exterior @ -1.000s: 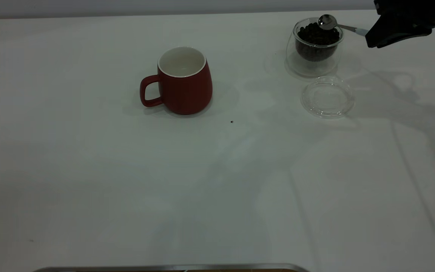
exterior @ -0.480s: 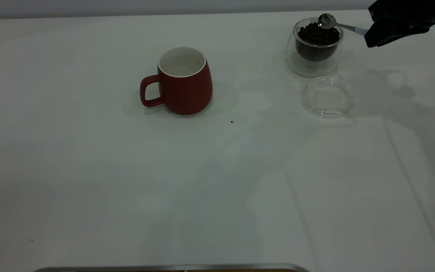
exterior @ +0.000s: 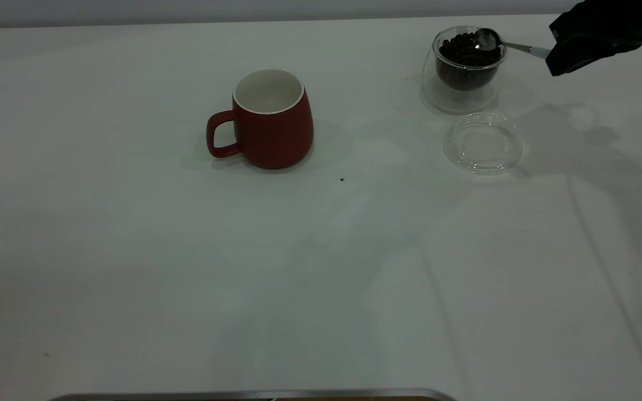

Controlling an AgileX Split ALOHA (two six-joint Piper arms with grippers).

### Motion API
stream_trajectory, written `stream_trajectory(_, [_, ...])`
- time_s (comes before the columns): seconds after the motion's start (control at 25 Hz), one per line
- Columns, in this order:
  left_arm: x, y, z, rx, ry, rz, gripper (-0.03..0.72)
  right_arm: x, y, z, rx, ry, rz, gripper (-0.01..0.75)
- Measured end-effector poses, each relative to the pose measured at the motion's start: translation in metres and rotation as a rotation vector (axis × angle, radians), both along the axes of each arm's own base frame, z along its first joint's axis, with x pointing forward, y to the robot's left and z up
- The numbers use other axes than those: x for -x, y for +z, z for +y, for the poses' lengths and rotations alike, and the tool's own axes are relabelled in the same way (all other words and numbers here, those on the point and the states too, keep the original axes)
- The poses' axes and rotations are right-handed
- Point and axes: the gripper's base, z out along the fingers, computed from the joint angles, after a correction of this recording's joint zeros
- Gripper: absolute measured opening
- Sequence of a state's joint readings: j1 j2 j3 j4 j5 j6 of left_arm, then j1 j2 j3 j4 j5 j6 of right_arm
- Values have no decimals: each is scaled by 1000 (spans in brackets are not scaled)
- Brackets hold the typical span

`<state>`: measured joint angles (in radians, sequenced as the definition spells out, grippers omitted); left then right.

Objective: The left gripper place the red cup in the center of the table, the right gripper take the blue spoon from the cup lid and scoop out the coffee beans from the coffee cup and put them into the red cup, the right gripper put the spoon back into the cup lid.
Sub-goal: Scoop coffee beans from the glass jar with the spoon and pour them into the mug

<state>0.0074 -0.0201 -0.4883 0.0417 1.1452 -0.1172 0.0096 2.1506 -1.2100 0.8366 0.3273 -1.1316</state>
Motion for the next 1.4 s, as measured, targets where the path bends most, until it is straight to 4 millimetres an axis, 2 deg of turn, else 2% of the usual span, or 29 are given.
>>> stream_trajectory(0.84, [0, 0, 0, 0, 0, 0, 518, 4, -4, 5, 18, 17, 47, 116])
stream_trajectory(1.4, [0, 0, 0, -1, -1, 0, 518, 1, -2, 14, -70, 14, 114, 116])
